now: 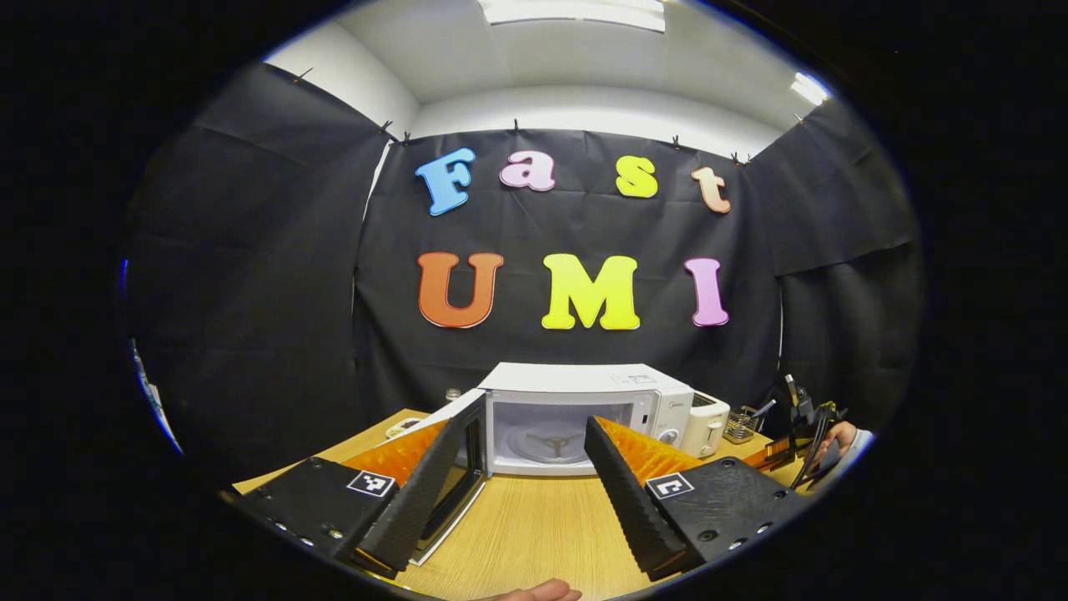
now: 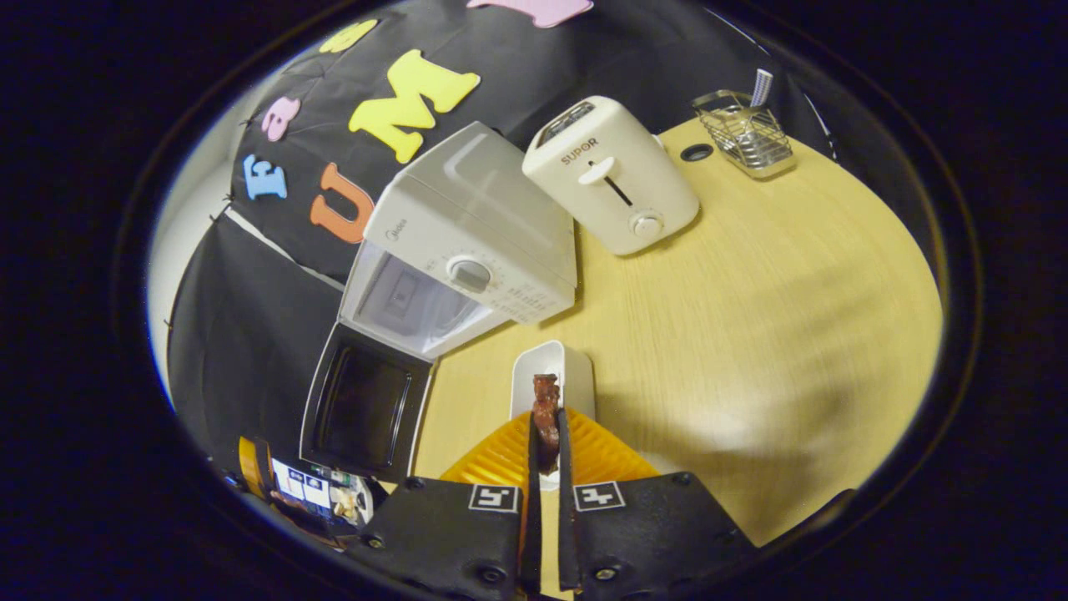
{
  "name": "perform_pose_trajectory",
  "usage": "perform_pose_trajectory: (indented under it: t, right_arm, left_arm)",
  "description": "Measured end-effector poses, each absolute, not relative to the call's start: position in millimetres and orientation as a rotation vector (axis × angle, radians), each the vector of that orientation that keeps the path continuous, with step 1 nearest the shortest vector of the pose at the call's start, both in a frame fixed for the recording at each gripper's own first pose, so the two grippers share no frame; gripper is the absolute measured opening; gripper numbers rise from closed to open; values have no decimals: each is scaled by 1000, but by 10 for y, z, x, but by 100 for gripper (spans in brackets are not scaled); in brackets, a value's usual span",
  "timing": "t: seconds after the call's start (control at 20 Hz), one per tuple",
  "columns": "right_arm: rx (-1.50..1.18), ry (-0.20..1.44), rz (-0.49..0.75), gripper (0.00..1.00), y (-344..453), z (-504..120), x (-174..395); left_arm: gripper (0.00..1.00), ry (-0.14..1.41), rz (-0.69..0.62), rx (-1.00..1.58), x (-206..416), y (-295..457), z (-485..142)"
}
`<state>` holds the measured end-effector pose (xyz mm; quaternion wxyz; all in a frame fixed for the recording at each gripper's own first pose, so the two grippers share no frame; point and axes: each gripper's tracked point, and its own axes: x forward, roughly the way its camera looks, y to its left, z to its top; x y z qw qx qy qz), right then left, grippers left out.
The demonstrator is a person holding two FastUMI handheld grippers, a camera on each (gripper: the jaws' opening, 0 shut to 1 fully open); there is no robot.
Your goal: Open the microwave oven with the left hand, put the food in, and close the microwave oven.
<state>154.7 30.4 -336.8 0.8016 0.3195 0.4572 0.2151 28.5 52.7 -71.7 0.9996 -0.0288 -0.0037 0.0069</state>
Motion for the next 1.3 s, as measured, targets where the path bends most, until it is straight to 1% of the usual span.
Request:
perform_pose_trajectory:
  t: [0.25,0.45,0.85,1.05,1.3]
  right_arm:
    - [670,859,455,11,422,-3011,1456]
    - [574,758,427,11,680,-2936,1404]
    - [290,425,359,11,1419,-2668,1516]
    - [213,346,352,11,1968,-2659,1633]
    - [222,296,311,11,2646,-2742,1956]
  left_arm:
    - [93,-9,-15,-45,230,595,-737]
    - [93,-18,-34,-53,196,667,-761]
    - [93,-33,-9,-72,48,1014,-808]
    - [93,-31,-4,-83,3,1143,-840]
    - [93,-24,-25,-107,-53,1187,-889]
